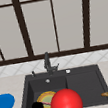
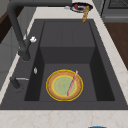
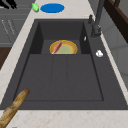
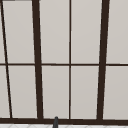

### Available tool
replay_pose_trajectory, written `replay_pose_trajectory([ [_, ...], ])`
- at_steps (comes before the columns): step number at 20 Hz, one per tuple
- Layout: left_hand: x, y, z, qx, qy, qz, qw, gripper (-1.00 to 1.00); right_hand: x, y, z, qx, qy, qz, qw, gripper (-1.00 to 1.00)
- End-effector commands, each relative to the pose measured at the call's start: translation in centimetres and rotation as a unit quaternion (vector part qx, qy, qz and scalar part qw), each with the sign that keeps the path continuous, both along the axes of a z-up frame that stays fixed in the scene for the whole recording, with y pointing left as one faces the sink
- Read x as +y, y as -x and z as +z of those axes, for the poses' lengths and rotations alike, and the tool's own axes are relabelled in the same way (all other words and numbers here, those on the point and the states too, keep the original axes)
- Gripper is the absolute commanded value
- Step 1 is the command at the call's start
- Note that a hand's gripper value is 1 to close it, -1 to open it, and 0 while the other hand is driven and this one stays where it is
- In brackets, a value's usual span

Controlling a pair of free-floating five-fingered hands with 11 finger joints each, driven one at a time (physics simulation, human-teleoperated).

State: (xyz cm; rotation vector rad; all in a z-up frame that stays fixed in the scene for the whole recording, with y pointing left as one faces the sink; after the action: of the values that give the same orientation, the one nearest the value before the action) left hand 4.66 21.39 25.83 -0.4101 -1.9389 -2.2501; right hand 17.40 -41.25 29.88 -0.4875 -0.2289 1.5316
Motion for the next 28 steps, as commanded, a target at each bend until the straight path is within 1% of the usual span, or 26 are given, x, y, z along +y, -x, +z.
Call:
replay_pose_trajectory([
  [1,0.0,0.0,0.0,0.0,0.0,0.0,1.0,0.0,0.8,-1.0,0.3,-0.058,0.005,-0.029,0.9979,-1.0],
  [2,0.0,0.0,0.0,0.0,0.0,0.0,1.0,0.0,0.9,-1.3,0.1,-0.064,0.006,-0.029,0.9975,-1.0],
  [3,0.0,0.0,0.0,0.0,0.0,0.0,1.0,0.0,1.1,-1.9,-0.1,-0.058,0.005,-0.027,0.9979,-1.0],
  [6,0.0,0.0,0.0,0.0,0.0,0.0,1.0,0.0,1.5,-3.5,-1.9,-0.057,0.01,-0.022,0.9981,-1.0],
  [10,0.0,0.0,0.0,0.0,0.0,0.0,1.0,0.0,1.2,-3.8,-5.6,-0.06,0.009,-0.022,0.9979,-1.0],
  [11,0.0,0.0,0.0,0.0,0.0,0.0,1.0,0.0,1.3,-3.9,-6.4,-0.061,0.014,-0.023,0.9978,-1.0],
  [13,0.0,0.0,0.0,0.0,0.0,0.0,1.0,0.0,1.3,-4.9,-8.0,-0.075,0.015,-0.028,0.9967,-1.0],
  [17,0.0,0.0,0.0,0.0,0.0,0.0,1.0,0.0,1.4,-6.7,-10.8,-0.095,0.027,-0.026,0.9948,-1.0],
  [19,0.0,0.0,0.0,0.0,0.0,0.0,1.0,0.0,1.3,-7.0,-11.5,-0.11,0.031,-0.028,0.9931,-1.0],
  [21,0.0,0.0,0.0,0.0,0.0,0.0,1.0,0.0,1.0,-6.9,-12.0,-0.132,0.033,-0.031,0.9902,-1.0],
  [23,0.0,0.0,0.0,0.0,0.0,0.0,1.0,0.0,1.2,-6.7,-12.8,-0.15,0.032,-0.027,0.9879,-1.0],
  [26,0.0,0.0,0.0,0.0,0.0,0.0,1.0,0.0,1.3,-6.8,-14.3,-0.18,0.037,-0.021,0.9828,-1.0],
  [28,0.0,0.0,0.0,0.0,0.0,0.0,1.0,0.0,1.2,-6.8,-15.9,-0.191,0.042,-0.013,0.9806,-1.0],
])
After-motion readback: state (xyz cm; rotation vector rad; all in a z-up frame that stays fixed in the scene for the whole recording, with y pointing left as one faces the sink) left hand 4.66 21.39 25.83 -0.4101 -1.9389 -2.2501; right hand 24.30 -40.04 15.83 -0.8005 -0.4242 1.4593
